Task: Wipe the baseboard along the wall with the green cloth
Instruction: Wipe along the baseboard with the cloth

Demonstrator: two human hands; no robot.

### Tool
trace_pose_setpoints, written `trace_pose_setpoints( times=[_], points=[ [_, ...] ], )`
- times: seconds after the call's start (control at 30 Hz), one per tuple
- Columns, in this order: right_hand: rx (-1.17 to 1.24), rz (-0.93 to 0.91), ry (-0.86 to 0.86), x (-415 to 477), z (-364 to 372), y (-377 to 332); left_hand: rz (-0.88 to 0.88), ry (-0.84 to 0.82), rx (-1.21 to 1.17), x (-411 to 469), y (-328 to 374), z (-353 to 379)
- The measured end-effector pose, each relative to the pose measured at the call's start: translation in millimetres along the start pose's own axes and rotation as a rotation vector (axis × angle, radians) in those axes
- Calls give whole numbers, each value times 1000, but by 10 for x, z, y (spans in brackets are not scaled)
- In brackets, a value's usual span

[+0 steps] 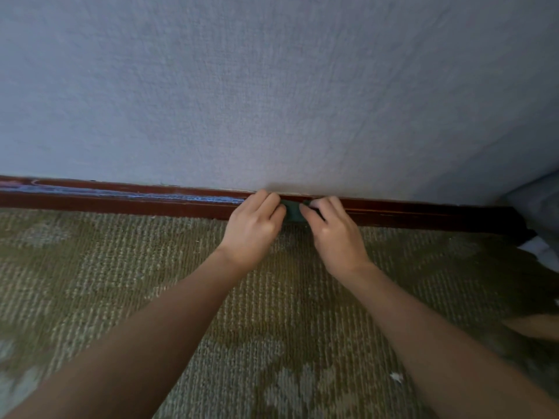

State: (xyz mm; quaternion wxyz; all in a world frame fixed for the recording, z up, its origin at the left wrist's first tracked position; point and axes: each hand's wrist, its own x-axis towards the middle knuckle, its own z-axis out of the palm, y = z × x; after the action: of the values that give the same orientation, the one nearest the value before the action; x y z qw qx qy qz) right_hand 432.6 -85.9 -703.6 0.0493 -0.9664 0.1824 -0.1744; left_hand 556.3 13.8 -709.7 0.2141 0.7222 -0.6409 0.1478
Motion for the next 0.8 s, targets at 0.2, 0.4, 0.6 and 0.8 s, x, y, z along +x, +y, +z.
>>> trace_pose_setpoints(
  times=[0.2,0.4,0.6,0.8],
  points=[
    [45,64,43,54,85,-186,114,-2,40,-80,-180,-61],
    [101,49,44,178,163,-413,80,8,62,-243,-356,-122],
    [68,-6,5,83,25,-137,45,35,21,-117,-145,-23],
    [77,91,77,12,49,-87,90,26,-3,-70,-103,12]
  ],
)
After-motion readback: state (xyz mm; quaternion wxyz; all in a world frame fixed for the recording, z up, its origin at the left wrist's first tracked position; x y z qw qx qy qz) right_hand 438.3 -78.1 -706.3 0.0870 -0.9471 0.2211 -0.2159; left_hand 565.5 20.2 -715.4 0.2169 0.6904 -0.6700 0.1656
